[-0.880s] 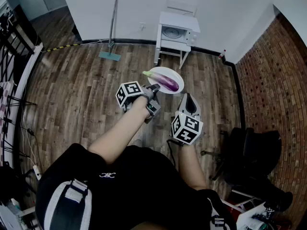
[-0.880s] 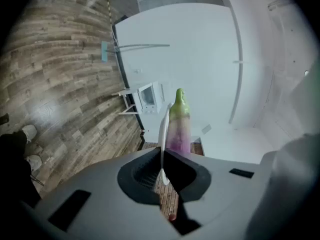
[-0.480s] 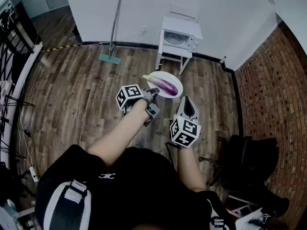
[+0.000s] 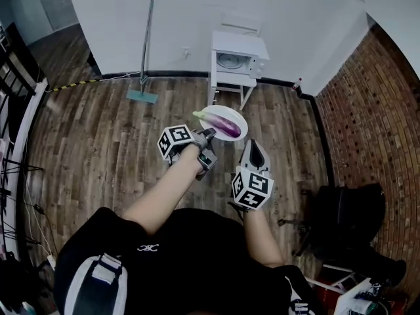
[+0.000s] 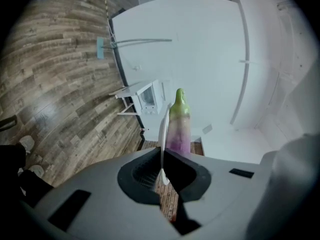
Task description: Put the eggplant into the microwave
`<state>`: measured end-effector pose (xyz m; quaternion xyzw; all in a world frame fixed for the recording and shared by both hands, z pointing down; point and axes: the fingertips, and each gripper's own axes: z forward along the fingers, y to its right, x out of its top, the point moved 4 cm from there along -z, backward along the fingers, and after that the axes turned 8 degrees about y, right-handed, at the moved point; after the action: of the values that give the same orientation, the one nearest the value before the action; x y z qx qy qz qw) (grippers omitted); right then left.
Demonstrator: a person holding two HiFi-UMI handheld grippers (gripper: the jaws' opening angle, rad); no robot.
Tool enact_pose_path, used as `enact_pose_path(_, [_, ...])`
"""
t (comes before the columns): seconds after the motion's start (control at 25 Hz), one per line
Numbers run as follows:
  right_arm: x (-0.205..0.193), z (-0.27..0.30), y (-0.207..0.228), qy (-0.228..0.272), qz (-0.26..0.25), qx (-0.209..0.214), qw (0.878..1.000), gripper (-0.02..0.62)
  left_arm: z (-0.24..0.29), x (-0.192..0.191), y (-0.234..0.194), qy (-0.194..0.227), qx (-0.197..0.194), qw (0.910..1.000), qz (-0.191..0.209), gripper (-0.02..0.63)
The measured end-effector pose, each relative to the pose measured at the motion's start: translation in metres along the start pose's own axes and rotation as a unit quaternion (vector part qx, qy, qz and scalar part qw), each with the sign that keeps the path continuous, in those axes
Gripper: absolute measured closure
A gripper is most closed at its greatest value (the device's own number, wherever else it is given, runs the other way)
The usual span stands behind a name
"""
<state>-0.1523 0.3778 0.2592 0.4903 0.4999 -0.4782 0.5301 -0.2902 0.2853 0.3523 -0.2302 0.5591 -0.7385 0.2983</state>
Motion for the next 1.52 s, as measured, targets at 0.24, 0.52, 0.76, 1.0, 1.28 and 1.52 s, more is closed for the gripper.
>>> enact_pose_path(0.24, [0.005,0.012,0.007,0.003,0.018,-0.011,1.0,0.584,0.02,0.015,0.011,-0.016,-0.007,0.9997,0.018,0.589])
enact_pose_path(0.52, [0.003,0.045,0.035,0.019,0.035,-0.01,0.999,0.584,0.062,0.017,0.012,-0.022,-0.005,0.9997,0.005,0.589])
enact_pose_path(0.76, [0.007,0.095,0.081,0.028,0.03,-0.004,0.999,0.584,0.119,0.018,0.025,-0.01,-0.003,0.9998,0.015,0.589])
enact_pose_path(1.0, [0.02,0.162,0.143,0.021,0.027,0.019,0.999,0.584,0.198,0.009,0.053,0.0,0.008,0.9999,0.01,0.589])
enact_pose_path(1.28, [0.016,0.204,0.189,0.008,0.021,0.045,0.999,0.584,0.259,0.002,0.066,0.019,0.011,0.9997,0.0,0.589])
enact_pose_path(1.52, [0.015,0.237,0.231,-0.002,0.025,0.065,0.998,0.584,0.305,0.0,0.074,0.036,0.013,0.9993,-0.008,0.589])
